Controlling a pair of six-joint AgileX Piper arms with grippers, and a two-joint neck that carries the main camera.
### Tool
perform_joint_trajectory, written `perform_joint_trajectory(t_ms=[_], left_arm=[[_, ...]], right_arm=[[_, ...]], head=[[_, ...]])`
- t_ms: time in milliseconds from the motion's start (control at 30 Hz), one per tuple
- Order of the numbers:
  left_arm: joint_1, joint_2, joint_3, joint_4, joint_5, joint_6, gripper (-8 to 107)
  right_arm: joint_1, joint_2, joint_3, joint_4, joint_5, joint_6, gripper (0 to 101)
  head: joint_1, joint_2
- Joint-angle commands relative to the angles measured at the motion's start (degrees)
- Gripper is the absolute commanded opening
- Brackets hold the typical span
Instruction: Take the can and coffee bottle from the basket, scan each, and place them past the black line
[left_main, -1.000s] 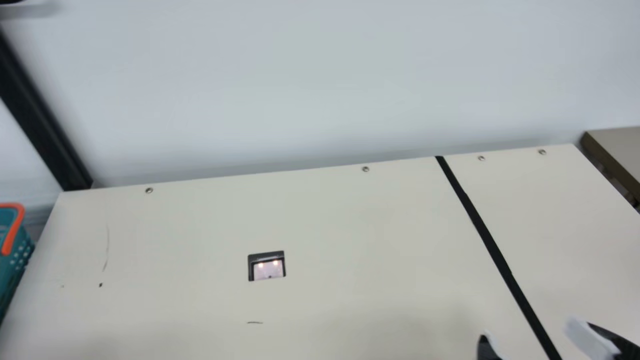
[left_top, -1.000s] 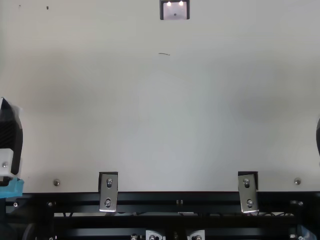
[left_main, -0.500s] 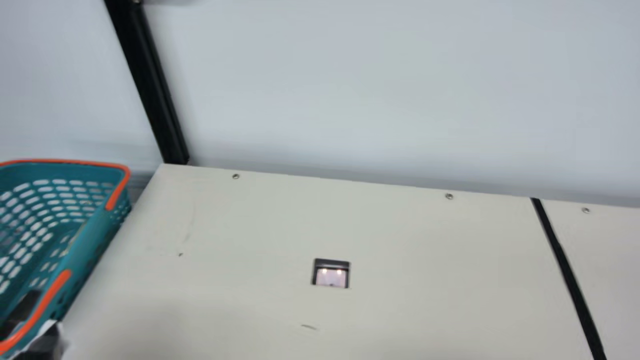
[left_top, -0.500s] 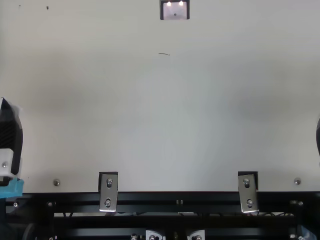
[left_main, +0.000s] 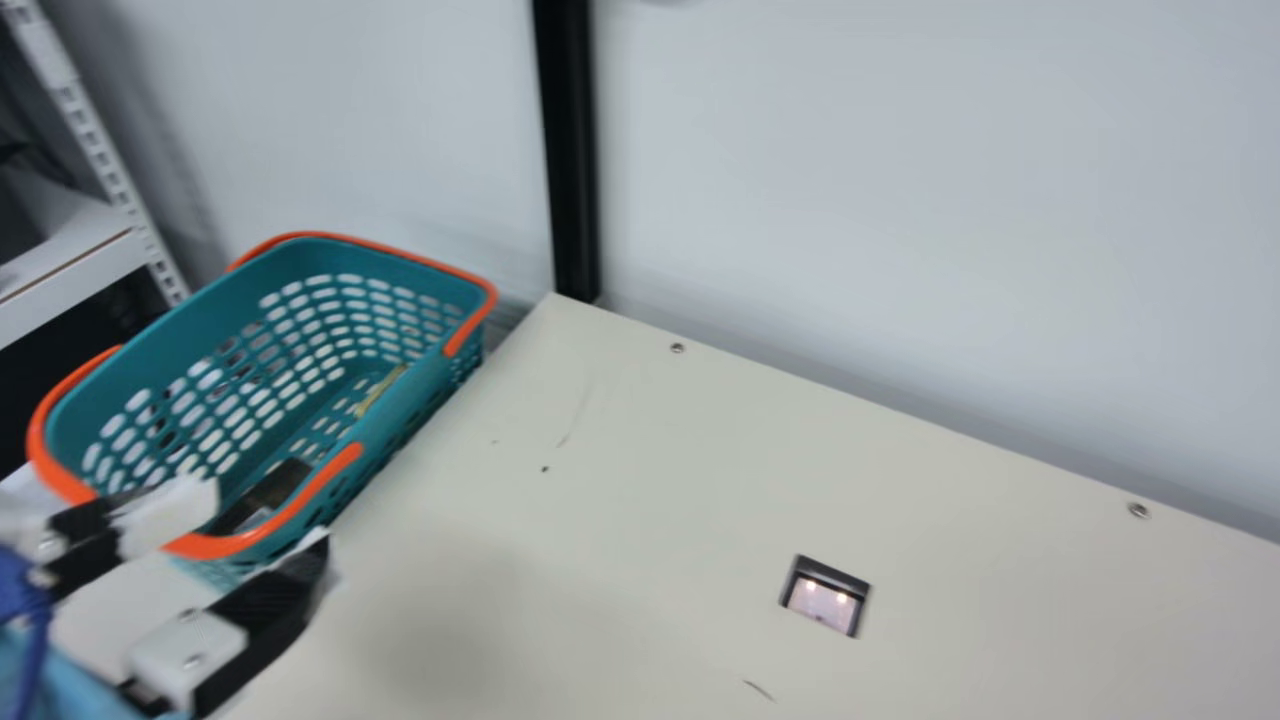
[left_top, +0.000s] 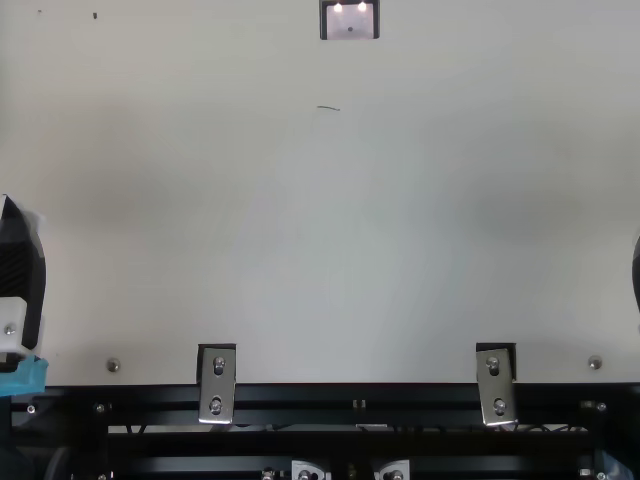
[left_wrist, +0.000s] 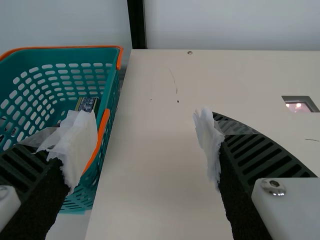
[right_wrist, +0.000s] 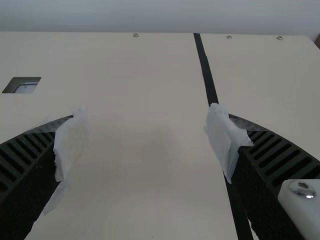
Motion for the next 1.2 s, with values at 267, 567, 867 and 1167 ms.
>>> perform_joint_trajectory(t_ms=[267,567,867,1167], left_arm=[[0.0,0.0,0.0,0.0,0.0,0.0,90],[0.0,0.0,0.0,0.0,0.0,0.0,90],[0.0,0.0,0.0,0.0,0.0,0.0,90],[0.0,0.0,0.0,0.0,0.0,0.0,90]], right_arm=[[0.0,0.0,0.0,0.0,0.0,0.0,101],[0.0,0.0,0.0,0.0,0.0,0.0,101],[-0.1,-0.5,-1.0,-0.4,1.5,0.3,101],[2.4,-3.3,-13.1,-0.3,14.9,0.1,101]], head=[[-2.1,10.5],[-2.1,10.5],[-2.1,10.5],[-2.1,10.5]])
